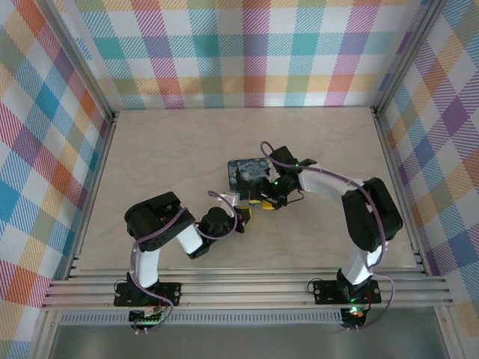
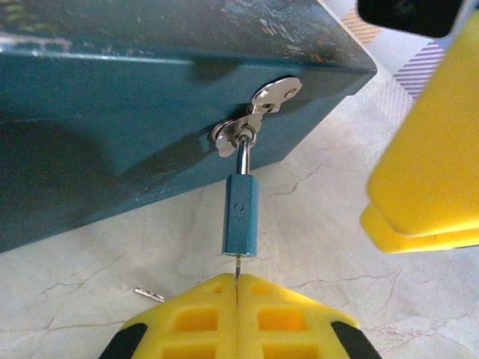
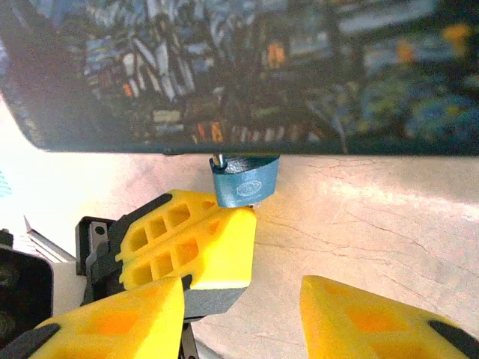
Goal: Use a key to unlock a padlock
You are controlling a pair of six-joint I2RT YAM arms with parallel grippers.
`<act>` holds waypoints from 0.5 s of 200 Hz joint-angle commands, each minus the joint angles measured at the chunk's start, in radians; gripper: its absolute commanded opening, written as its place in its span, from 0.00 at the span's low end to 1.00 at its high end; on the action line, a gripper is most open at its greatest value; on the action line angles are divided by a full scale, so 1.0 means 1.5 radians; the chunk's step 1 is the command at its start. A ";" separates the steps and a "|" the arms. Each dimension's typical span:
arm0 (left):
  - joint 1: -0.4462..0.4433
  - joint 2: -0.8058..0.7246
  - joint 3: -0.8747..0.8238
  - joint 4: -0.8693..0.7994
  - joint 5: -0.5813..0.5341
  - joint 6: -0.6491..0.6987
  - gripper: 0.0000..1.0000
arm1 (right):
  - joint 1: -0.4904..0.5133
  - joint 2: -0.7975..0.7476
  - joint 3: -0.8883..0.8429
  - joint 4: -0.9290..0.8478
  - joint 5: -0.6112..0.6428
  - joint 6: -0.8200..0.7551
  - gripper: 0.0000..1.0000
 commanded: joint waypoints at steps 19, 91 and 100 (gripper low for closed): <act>-0.011 -0.047 0.014 -0.075 0.030 0.006 0.00 | 0.006 -0.053 -0.130 0.247 0.013 0.105 0.47; -0.001 -0.067 0.023 -0.104 0.067 -0.016 0.00 | 0.006 -0.029 -0.172 0.344 0.007 0.116 0.57; 0.000 -0.069 0.023 -0.104 0.067 -0.019 0.00 | 0.005 -0.026 -0.173 0.342 0.005 0.118 0.58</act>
